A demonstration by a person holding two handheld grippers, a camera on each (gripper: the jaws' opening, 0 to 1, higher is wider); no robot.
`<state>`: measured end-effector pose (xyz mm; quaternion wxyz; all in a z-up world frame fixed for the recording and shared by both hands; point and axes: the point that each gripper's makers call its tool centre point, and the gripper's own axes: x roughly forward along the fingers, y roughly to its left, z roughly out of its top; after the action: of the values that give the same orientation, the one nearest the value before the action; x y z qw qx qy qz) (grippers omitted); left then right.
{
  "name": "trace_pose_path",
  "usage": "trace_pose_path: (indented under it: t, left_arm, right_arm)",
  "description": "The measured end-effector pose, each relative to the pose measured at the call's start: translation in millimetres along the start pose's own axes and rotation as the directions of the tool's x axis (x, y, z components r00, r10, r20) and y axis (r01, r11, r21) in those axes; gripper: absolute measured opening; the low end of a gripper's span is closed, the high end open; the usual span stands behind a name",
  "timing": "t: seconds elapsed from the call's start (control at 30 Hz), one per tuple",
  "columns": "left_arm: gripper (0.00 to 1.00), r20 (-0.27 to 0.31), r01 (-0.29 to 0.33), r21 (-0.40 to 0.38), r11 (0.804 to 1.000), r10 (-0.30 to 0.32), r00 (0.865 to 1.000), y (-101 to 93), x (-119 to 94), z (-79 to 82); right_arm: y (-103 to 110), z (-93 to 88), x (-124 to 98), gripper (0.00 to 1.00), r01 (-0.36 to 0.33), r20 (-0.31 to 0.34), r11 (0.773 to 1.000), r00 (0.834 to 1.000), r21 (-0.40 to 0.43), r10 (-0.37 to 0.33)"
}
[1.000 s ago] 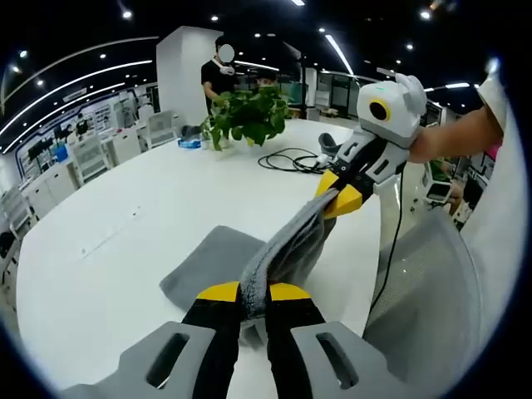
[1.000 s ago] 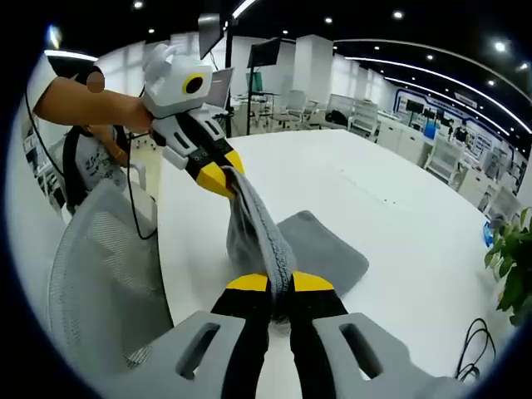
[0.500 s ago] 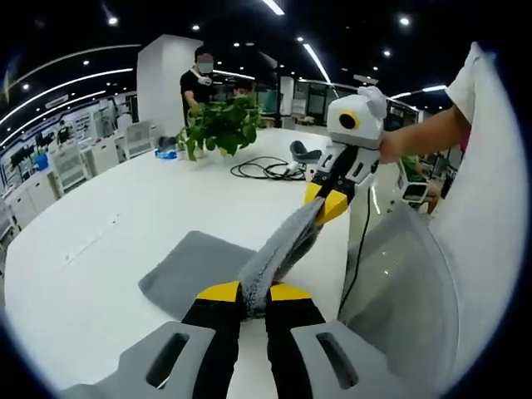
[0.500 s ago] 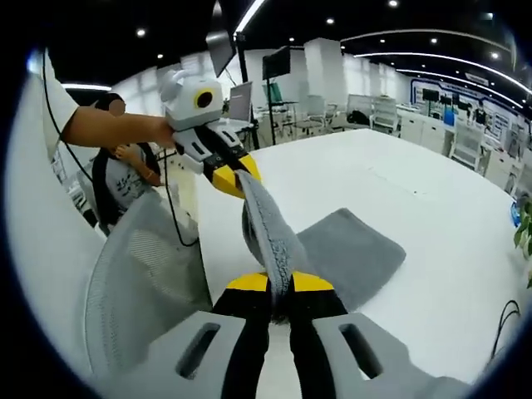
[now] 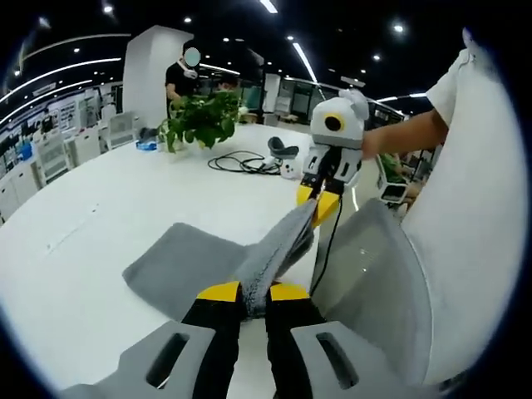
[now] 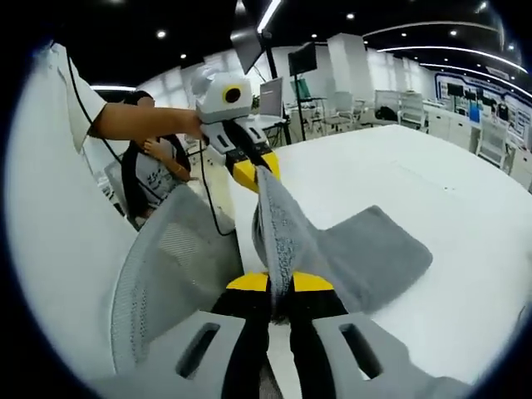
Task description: Fold the towel on the table until its edges align and the towel forms a compact rectangular stack.
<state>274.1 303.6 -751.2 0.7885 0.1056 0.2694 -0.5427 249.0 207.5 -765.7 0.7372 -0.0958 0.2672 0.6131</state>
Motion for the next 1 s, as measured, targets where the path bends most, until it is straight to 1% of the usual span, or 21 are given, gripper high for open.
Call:
trace_pose_path:
  t: [0.03, 0.13, 0.2, 0.27, 0.3, 0.33, 0.43, 0.5, 0.57, 0.7, 0.77, 0.8, 0.87, 0.93, 1.0]
  left_arm:
    - [0.1, 0.004, 0.006, -0.002, 1.0, -0.006, 1.0, -0.1, -1, 0.6]
    - [0.1, 0.021, -0.001, 0.0, 1.0, 0.001, 1.0, 4.5, -3, 5.1]
    - [0.1, 0.034, -0.024, 0.011, 1.0, 0.024, 0.999, 10.7, -2, 9.7]
    - [0.1, 0.04, -0.032, 0.007, 0.999, 0.032, 0.999, 15.6, -2, 13.0]
    - [0.1, 0.051, -0.051, 0.008, 0.999, 0.05, 0.997, 20.8, -1, 16.3]
    - [0.1, 0.058, -0.064, 0.01, 0.998, 0.063, 0.996, 24.6, 0, 18.5]
    - [0.1, 0.085, -0.094, -0.008, 0.996, 0.095, 0.992, 37.5, 3, 25.3]
    - [0.1, 0.09, -0.111, -0.017, 0.994, 0.112, 0.99, 44.9, 6, 26.4]
    - [0.1, 0.082, -0.127, -0.027, 0.992, 0.129, 0.988, 51.6, 10, 24.1]
    - [0.1, 0.074, -0.152, -0.034, 0.988, 0.154, 0.985, 58.5, 15, 21.9]
    - [0.1, 0.073, -0.159, -0.041, 0.986, 0.162, 0.984, 61.9, 16, 20.8]
    - [0.1, 0.072, -0.167, -0.047, 0.985, 0.17, 0.983, 64.8, 17, 19.8]
    - [0.1, 0.072, -0.179, -0.063, 0.982, 0.184, 0.98, 69.7, 19, 19.0]
    - [0.1, 0.06, -0.193, -0.082, 0.978, 0.198, 0.978, 75.6, 22, 16.3]
    - [0.1, 0.055, -0.205, -0.083, 0.975, 0.21, 0.976, 80.3, 24, 14.7]
  right_arm:
    - [1, 0.4, 0, 0.05, -0.005, 0.0, 1.0, 1.0, 0.0, 0.005]
    - [-5, 5.1, -1, 0.05, 0.014, 0.016, 1.0, 1.0, -0.015, -0.014]
    - [-17, 12.9, -3, 0.05, 0.06, 0.044, 0.997, 0.997, -0.042, -0.059]
    - [-26, 17.0, -4, 0.05, 0.097, 0.056, 0.994, 0.994, -0.054, -0.094]
    - [-31, 19.5, -5, 0.05, 0.118, 0.066, 0.991, 0.991, -0.069, -0.114]
    - [-33, 20.5, -5, 0.05, 0.128, 0.069, 0.989, 0.99, -0.075, -0.123]
    - [-47, 25.3, -6, 0.05, 0.19, 0.074, 0.976, 0.98, -0.109, -0.183]
    - [-55, 27.8, -5, 0.05, 0.224, 0.077, 0.966, 0.974, -0.129, -0.215]
    - [-59, 27.3, -1, 0.06, 0.224, 0.066, 0.965, 0.974, -0.135, -0.217]
    - [-68, 25.9, 2, 0.05, 0.244, 0.051, 0.956, 0.97, -0.164, -0.239]
    - [-70, 26.1, 3, 0.05, 0.249, 0.049, 0.953, 0.968, -0.171, -0.244]
    - [-75, 25.4, 5, 0.05, 0.255, 0.049, 0.951, 0.967, -0.172, -0.251]
    - [-83, 25.2, 7, 0.05, 0.272, 0.045, 0.944, 0.962, -0.185, -0.268]
    - [-90, 25.5, 10, 0.05, 0.287, 0.036, 0.936, 0.958, -0.203, -0.286]
    - [-98, 24.2, 13, 0.05, 0.3, 0.021, 0.925, 0.953, -0.235, -0.303]
